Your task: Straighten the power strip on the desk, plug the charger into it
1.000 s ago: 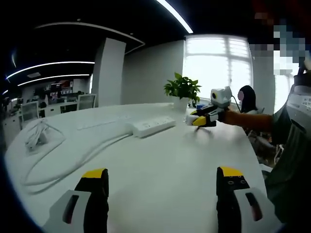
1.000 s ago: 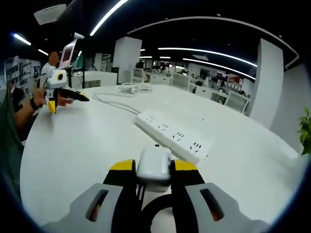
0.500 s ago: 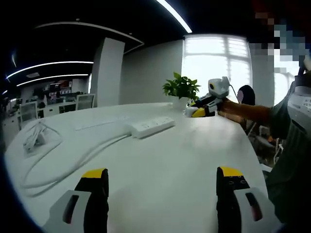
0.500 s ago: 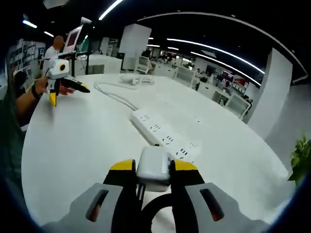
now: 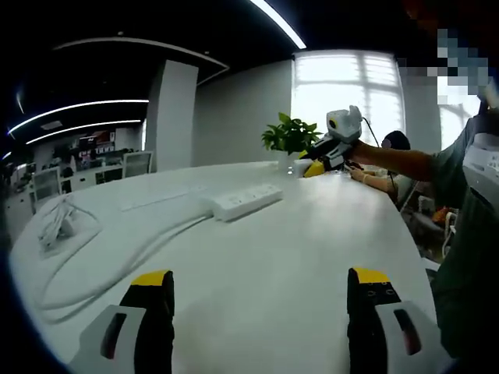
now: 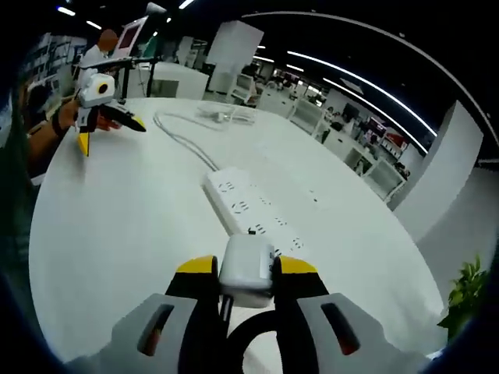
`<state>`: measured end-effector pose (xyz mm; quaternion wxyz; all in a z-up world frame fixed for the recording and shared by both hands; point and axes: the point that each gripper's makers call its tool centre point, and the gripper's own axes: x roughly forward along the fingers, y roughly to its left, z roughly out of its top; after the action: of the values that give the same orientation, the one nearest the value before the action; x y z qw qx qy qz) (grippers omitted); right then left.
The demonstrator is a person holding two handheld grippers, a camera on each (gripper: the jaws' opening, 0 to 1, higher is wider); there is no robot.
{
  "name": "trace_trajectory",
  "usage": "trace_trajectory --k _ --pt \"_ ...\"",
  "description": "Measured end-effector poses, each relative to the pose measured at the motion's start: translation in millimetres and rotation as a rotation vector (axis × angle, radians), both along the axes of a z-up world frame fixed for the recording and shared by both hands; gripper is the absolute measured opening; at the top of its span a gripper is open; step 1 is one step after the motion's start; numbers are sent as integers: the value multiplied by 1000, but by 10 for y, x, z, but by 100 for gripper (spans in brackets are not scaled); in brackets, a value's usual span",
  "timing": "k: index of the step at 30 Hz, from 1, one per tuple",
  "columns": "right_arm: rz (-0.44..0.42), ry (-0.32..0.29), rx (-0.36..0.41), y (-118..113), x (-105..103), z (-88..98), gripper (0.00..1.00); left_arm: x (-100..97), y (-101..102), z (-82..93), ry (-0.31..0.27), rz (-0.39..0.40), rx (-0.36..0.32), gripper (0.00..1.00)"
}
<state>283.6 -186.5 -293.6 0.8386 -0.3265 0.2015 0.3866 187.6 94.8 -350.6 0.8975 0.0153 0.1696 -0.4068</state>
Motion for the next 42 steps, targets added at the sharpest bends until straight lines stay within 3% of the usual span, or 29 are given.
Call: trace_trajectory --k 7,13,33,42 --pt "10 15 -68 -44 116 -7 23 13 -14 -24 2 -2 2 94" --pt "31 32 -174 -120 225 -42 23 19 -19 -19 0 -4 -6 94" --pt "116 55 -398 -144 301 -57 23 69 -60 -24 -1 3 -12 94" --pt "171 80 -558 -182 368 -152 23 60 -38 -35 -4 20 -17 94"
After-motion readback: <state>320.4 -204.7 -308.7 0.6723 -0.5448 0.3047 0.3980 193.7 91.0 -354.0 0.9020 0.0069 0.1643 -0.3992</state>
